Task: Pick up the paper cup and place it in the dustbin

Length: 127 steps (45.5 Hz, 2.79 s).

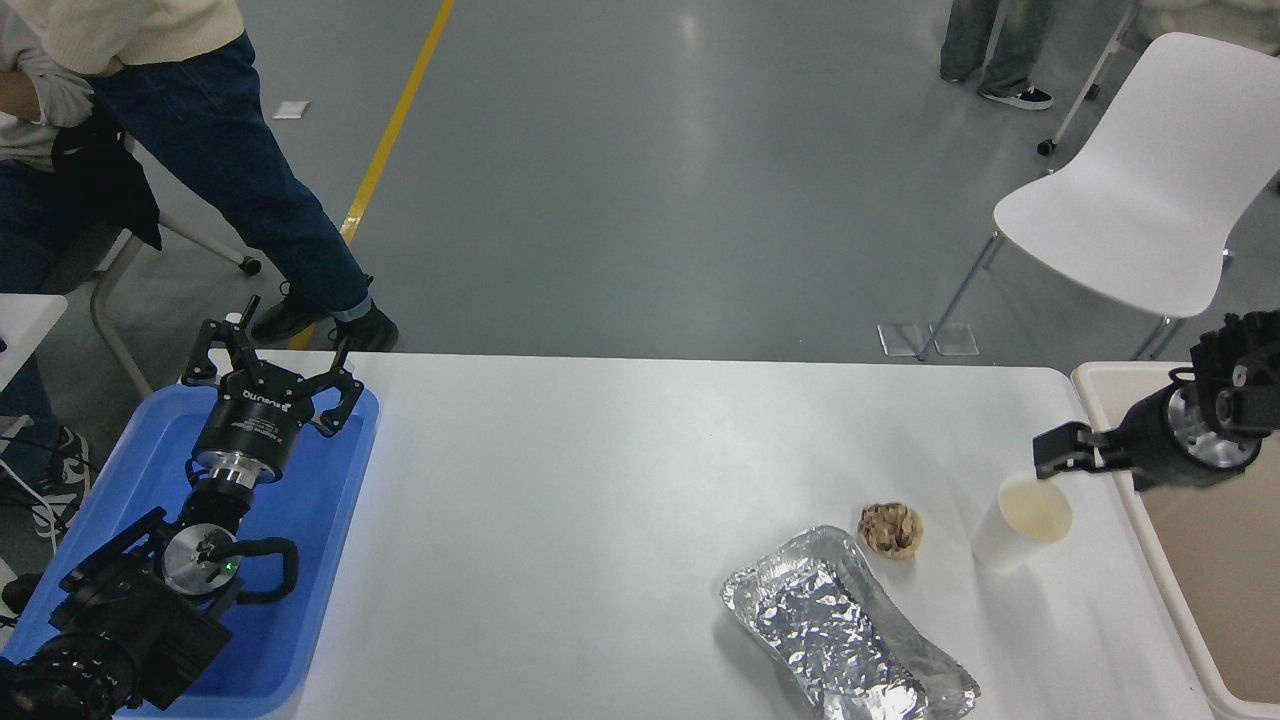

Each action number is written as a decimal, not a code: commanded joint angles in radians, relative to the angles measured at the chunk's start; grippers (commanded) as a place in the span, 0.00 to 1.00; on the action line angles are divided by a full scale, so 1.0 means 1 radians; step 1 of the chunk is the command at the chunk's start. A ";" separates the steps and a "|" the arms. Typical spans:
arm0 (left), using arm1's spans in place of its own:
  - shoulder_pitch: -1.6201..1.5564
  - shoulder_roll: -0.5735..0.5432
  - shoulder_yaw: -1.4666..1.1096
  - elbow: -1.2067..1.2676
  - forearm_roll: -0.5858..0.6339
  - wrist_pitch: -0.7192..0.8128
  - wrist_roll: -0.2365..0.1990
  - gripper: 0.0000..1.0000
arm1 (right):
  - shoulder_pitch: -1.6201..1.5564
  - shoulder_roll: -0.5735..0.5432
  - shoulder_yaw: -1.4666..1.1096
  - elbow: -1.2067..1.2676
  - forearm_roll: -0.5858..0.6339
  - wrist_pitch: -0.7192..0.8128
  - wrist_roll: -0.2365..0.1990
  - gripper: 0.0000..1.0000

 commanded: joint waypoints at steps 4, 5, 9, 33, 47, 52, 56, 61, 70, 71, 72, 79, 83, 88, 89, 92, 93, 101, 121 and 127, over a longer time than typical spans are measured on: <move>0.000 0.000 0.000 0.000 0.001 0.000 0.000 1.00 | -0.098 -0.003 0.074 -0.058 0.003 -0.014 0.000 0.94; 0.000 0.000 0.000 0.000 -0.001 0.000 0.000 1.00 | -0.103 -0.003 0.078 -0.062 0.003 -0.015 0.000 0.92; 0.000 0.000 0.000 0.000 -0.001 0.000 0.000 1.00 | -0.135 -0.001 0.094 -0.094 0.009 -0.034 0.000 0.91; 0.000 0.000 0.000 0.000 -0.001 0.000 0.000 1.00 | -0.207 -0.047 0.170 -0.119 0.023 -0.094 -0.003 0.15; 0.000 0.000 0.000 0.000 -0.001 0.000 0.000 1.00 | -0.195 -0.075 0.177 -0.104 0.020 -0.046 -0.011 0.00; 0.000 0.000 0.000 0.000 0.001 0.000 0.000 1.00 | -0.189 -0.075 0.178 -0.102 0.022 -0.029 -0.011 0.00; 0.000 0.000 0.000 0.000 -0.001 0.000 0.000 1.00 | -0.173 -0.078 0.177 -0.090 0.020 -0.018 -0.011 0.00; 0.000 0.000 0.000 0.000 -0.001 0.000 0.000 1.00 | -0.144 -0.104 0.172 -0.071 0.009 0.017 -0.009 0.00; 0.000 0.000 0.000 0.000 0.001 0.000 0.001 1.00 | -0.022 -0.141 0.163 0.034 -0.044 0.112 -0.008 0.00; 0.000 0.000 0.000 0.000 0.001 0.000 0.001 1.00 | -0.005 -0.145 0.163 0.053 -0.060 0.121 -0.008 0.00; 0.000 0.000 0.000 0.000 0.001 0.000 0.003 1.00 | 0.030 -0.151 0.163 0.089 -0.089 0.142 -0.008 0.00; 0.000 0.000 0.000 0.000 0.001 0.000 0.003 1.00 | 0.168 -0.156 0.157 0.186 -0.138 0.241 -0.006 0.00; 0.000 0.000 0.000 0.000 0.001 0.000 0.003 1.00 | 0.236 -0.154 0.152 0.200 -0.141 0.333 -0.006 0.00; 0.000 0.000 0.000 0.000 0.001 0.000 0.005 1.00 | 0.316 -0.156 0.148 0.200 -0.141 0.446 -0.006 0.00; 0.000 0.000 0.000 0.000 0.001 0.000 0.005 1.00 | 0.336 -0.156 0.146 0.200 -0.141 0.466 -0.006 0.00; -0.001 0.000 0.000 0.000 0.001 0.000 0.005 1.00 | 0.392 -0.154 0.128 0.202 -0.141 0.483 -0.006 0.00; 0.000 0.000 0.000 0.000 0.001 -0.001 0.005 1.00 | 0.414 -0.154 0.118 0.202 -0.141 0.483 -0.005 0.00; -0.001 0.000 0.000 0.000 0.001 0.000 0.005 1.00 | 0.604 -0.147 0.046 0.223 -0.139 0.483 -0.005 0.00; -0.001 0.000 0.000 0.000 0.001 -0.001 0.005 1.00 | 0.926 -0.098 0.002 0.231 -0.138 0.483 -0.005 0.00; 0.000 0.000 0.000 0.000 0.001 0.000 0.005 1.00 | 0.975 -0.084 0.000 0.232 -0.136 0.483 -0.005 0.00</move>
